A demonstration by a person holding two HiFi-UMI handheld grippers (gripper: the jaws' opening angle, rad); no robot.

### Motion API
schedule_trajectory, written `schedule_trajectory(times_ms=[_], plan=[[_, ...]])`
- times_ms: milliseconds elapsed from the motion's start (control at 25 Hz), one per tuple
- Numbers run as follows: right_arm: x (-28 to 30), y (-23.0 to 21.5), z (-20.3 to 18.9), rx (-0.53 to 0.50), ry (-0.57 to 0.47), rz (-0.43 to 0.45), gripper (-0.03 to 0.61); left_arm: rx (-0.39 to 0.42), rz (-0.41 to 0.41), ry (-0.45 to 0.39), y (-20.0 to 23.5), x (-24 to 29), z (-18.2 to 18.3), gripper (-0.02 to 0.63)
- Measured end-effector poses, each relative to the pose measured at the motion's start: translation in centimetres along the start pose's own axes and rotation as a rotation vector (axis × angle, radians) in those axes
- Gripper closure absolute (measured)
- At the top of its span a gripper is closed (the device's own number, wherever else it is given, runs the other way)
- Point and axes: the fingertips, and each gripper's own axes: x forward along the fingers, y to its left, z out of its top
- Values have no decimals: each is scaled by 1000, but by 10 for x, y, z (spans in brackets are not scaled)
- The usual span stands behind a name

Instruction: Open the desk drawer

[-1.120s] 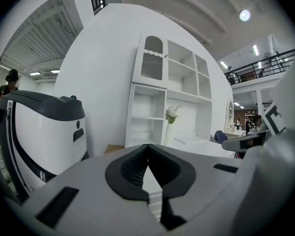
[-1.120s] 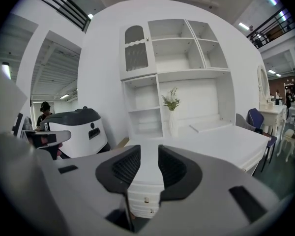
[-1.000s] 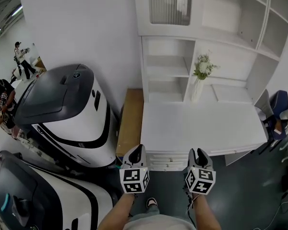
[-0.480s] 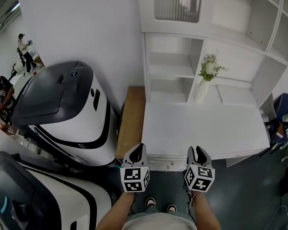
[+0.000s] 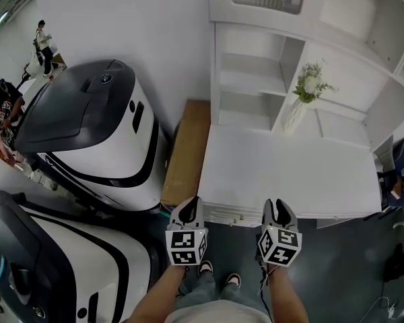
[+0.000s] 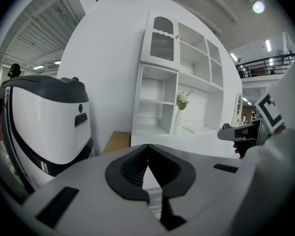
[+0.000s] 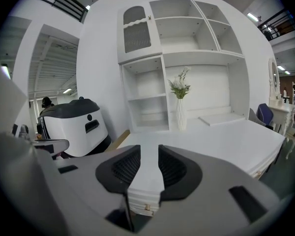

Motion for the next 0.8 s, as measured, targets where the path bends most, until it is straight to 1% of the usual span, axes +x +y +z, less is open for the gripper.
schedule_trajectory(times_ms=[160,320,480,640,800], plan=[[0,-1,-17,-29,-5,-27,463,-16,36,52,8,-8,-35,597],[6,6,-56,-18,44,-7,468,-24,63,104,17,-17,-81,597],[10,13,-109,-62,91,-7,469,-34,86,145,29,-23,-132,597],[18,16,-178,-62,188,14,466,-59,110,200,38,-26,-192,597],[26,18,-233,-142,234,41,465,-97,144,237,43,-28,-252,597]])
